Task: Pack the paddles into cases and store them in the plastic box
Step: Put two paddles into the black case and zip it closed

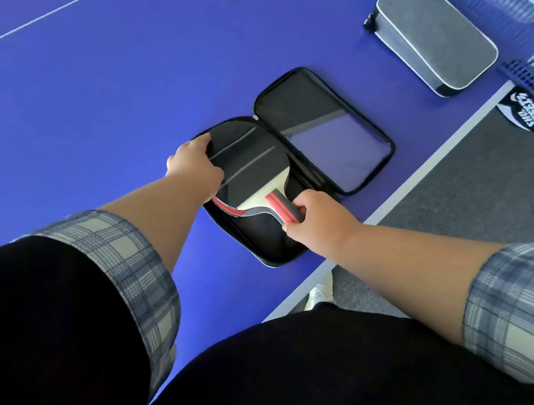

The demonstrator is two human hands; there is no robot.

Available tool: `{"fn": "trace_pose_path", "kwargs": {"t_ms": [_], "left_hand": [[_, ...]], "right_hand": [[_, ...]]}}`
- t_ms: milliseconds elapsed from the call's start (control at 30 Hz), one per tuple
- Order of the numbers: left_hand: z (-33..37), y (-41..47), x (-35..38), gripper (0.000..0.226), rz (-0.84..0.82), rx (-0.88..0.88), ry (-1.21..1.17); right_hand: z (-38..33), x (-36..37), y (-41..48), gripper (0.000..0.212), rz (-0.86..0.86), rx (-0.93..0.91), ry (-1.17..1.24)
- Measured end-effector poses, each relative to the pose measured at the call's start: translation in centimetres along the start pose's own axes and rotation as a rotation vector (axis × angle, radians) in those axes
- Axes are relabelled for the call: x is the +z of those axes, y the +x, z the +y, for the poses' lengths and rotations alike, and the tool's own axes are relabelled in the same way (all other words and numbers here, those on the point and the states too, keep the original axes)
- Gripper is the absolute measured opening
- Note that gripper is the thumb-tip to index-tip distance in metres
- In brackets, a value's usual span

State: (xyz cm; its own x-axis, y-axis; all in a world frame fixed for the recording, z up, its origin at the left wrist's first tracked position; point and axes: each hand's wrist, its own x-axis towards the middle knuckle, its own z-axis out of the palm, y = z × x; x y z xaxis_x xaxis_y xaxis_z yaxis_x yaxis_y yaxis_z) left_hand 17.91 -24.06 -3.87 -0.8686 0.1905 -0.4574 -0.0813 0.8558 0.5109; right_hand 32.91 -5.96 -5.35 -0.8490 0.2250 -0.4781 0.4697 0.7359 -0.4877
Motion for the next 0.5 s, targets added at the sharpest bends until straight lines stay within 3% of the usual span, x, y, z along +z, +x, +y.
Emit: {"fn": "trace_pose_path", "kwargs": {"t_ms": [100, 200, 367, 500], "left_hand": [[0.5, -0.1, 0.0, 0.064, -0.004, 0.012, 0.08], [1.2, -0.4, 0.0, 0.066, 0.036, -0.021, 0.09], [2.6, -1.2, 0.3, 0.071, 0.078, -0.084, 0.116], [4.9, -2.3, 1.5, 0.069, 0.082, -0.091, 0.11]], "right_hand": [[-0.1, -1.2, 0.2, 0.04, -0.058, -0.014, 0.02], [0.3, -3.3, 0.8, 0.051, 0.049, 0.037, 0.112], [3.9, -7.3, 3.2, 0.05, 0.185, 0.229, 0.288], [7.5, -9.7, 5.6, 0.056, 0.272, 0.353, 0.295]]}}
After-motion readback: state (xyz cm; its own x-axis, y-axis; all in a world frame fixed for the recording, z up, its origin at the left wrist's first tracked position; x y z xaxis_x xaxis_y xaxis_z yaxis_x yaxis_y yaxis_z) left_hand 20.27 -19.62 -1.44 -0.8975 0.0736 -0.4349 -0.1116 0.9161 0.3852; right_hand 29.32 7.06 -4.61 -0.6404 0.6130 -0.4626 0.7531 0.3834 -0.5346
